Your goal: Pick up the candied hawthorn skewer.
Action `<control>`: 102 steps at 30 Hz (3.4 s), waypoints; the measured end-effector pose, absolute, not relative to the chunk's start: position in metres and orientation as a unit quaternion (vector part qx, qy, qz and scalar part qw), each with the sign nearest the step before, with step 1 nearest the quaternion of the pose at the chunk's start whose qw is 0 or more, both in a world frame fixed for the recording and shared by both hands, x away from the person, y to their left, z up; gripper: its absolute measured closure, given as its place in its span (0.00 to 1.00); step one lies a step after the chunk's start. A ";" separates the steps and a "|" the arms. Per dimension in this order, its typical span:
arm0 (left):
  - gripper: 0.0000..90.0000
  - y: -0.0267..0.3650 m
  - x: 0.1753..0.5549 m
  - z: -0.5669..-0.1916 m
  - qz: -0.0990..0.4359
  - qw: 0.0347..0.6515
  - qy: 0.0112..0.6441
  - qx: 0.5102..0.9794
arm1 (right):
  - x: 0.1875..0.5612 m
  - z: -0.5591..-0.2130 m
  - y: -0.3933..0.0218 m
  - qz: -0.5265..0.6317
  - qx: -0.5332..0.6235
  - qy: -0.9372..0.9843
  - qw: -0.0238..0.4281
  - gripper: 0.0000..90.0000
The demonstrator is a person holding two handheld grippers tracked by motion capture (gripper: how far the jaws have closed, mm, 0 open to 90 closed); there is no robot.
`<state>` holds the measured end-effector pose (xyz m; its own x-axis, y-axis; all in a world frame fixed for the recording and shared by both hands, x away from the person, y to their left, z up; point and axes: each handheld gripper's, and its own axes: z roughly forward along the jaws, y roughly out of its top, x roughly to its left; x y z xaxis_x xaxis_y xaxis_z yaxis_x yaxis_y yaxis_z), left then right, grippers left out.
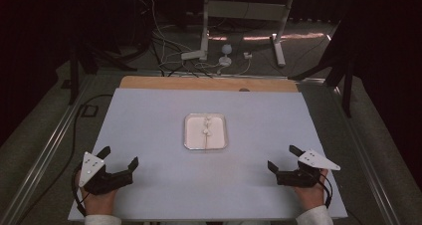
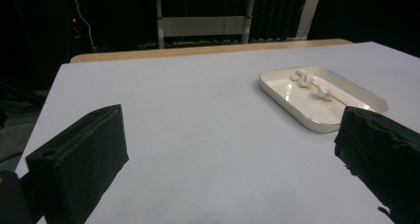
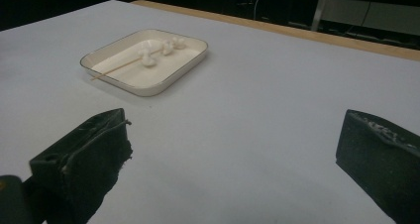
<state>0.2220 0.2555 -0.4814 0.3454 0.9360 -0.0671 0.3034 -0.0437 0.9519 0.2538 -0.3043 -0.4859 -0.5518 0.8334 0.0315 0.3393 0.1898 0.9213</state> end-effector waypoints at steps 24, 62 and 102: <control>0.00 0.254 0.227 -0.483 0.297 0.488 0.491 0.657 | 0.249 -0.488 -0.309 0.506 0.377 0.735 0.247 0.00; 0.00 0.153 0.303 -0.455 0.258 0.483 0.446 0.708 | 0.251 -0.491 -0.309 0.488 0.388 0.737 0.262 0.00; 0.06 0.050 0.359 -0.513 0.176 0.359 0.466 0.790 | 0.252 -0.493 -0.308 0.479 0.387 0.744 0.258 0.00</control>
<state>0.3586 0.0499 -0.5127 0.5043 0.8618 -0.0552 0.6085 -0.3093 0.7307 0.2525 -0.3080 -0.4925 -0.5669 0.8237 -0.0130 0.3287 0.2407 0.9132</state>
